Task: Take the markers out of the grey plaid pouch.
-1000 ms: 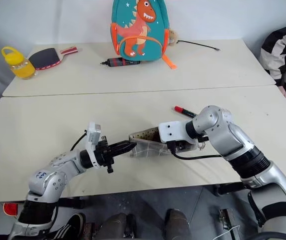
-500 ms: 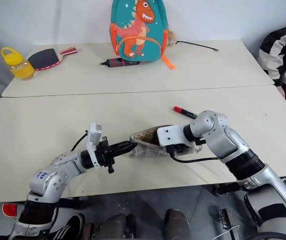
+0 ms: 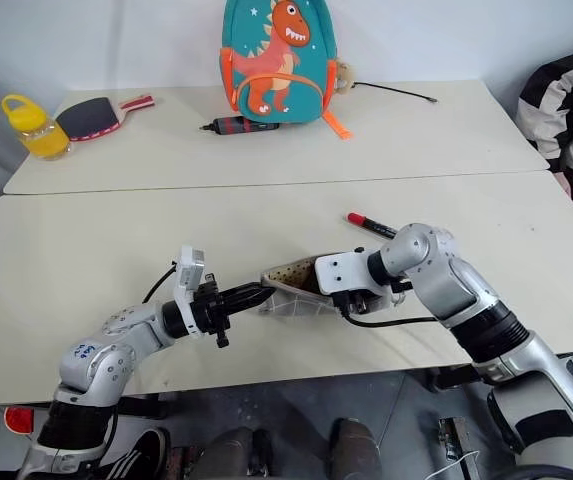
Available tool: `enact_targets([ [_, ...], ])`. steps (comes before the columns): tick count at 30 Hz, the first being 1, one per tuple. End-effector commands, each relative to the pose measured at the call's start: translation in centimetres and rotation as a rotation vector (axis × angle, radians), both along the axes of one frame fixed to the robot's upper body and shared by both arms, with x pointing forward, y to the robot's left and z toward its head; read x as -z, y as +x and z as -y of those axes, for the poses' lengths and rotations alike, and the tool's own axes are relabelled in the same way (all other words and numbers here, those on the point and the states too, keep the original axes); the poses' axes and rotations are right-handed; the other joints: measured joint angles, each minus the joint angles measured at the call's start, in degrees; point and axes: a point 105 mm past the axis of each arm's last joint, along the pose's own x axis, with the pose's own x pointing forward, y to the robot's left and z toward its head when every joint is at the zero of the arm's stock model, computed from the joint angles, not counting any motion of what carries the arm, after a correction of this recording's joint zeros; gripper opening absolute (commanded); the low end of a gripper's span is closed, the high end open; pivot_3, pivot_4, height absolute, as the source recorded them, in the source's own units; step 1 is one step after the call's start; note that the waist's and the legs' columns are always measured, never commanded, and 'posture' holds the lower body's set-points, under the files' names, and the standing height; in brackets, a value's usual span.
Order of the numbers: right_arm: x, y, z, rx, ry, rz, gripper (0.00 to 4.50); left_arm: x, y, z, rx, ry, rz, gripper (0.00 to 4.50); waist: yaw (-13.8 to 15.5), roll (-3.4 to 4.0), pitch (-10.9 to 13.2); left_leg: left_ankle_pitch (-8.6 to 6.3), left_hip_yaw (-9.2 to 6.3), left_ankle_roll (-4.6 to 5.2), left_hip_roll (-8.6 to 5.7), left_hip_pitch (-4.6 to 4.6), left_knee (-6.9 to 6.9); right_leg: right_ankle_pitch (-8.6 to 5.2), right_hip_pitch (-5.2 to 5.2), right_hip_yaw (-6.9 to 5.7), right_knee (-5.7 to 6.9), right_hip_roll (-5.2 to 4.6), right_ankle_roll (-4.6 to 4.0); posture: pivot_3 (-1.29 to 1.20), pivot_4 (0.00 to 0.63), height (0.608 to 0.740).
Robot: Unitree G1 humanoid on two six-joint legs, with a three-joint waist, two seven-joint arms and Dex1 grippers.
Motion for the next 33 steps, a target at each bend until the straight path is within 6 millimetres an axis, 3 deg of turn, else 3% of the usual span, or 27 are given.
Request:
enact_targets([
  [1, -2.3, -0.3, 1.2, 0.033, 0.053, 0.011, 1.04, -0.7, -0.2, -0.5, -0.014, 0.008, 0.046, 0.0, 0.09, 0.0, 0.0, 0.0, 0.0, 0.0, 0.0, -0.01, 0.0, 0.0, -0.01, 0.0, 0.0, 0.0, 0.0, 0.0, 0.15, 0.74],
  [5, -4.4, -0.6, 3.1, 0.078, 0.061, 0.02, 1.04, -0.7, -0.3, -1.0, -0.025, 0.01, 0.045, 0.0, 0.26, 0.0, 0.0, -0.01, -0.03, 0.02, -0.02, -0.05, -0.03, 0.0, -0.01, -0.03, -0.08, -0.02, 0.0, 0.0, 0.15, 0.74],
  [8, -5.3, -1.2, 3.0, 0.072, 0.113, 0.008, 1.04, -0.6, -0.2, -1.0, -0.031, 0.011, 0.048, 0.0, 0.32, 0.0, 0.0, -0.01, -0.04, 0.02, -0.03, -0.1, -0.03, 0.0, 0.0, -0.04, -0.21, -0.03, 0.0, 0.0, 0.15, 0.74],
  [15, -6.2, -3.7, -0.8, -0.013, 0.309, -0.127, 1.04, -1.5, 0.3, -0.1, -0.033, -0.001, 0.104, 0.0, 0.28, 0.0, 0.0, -0.01, -0.03, 0.02, -0.03, -0.12, -0.04, 0.0, 0.0, -0.06, -0.23, -0.02, 0.0, 0.0, 0.15, 0.74],
  [26, -8.4, -3.2, -4.3, -0.049, 0.5, -0.064, 1.04, -2.7, 0.1, 0.7, -0.012, 0.03, 0.225, 0.0, 0.42, 0.0, 0.0, -0.02, -0.05, 0.03, -0.07, -0.15, -0.06, 0.01, -0.02, -0.08, -0.23, -0.02, 0.01, 0.0, 0.15, 0.74],
  [30, -9.7, -3.4, -4.4, -0.067, 0.542, -0.057, 1.04, -3.2, 1.2, 0.0, -0.084, 0.066, 0.308, 0.0, 0.52, 0.0, 0.0, -0.01, -0.05, 0.03, -0.06, -0.16, -0.06, 0.01, -0.03, -0.11, -0.22, -0.02, 0.01, 0.0, 0.15, 0.74],
  [33, -12.8, -3.4, -4.4, -0.084, 0.658, -0.021, 1.04, -4.2, 2.4, -2.0, -0.158, 0.117, 0.39, 0.0, 0.53, 0.0, 0.01, -0.02, -0.05, 0.03, -0.06, -0.19, -0.06, 0.01, -0.04, -0.11, -0.24, -0.02, 0.01, 0.0, 0.15, 0.74],
])
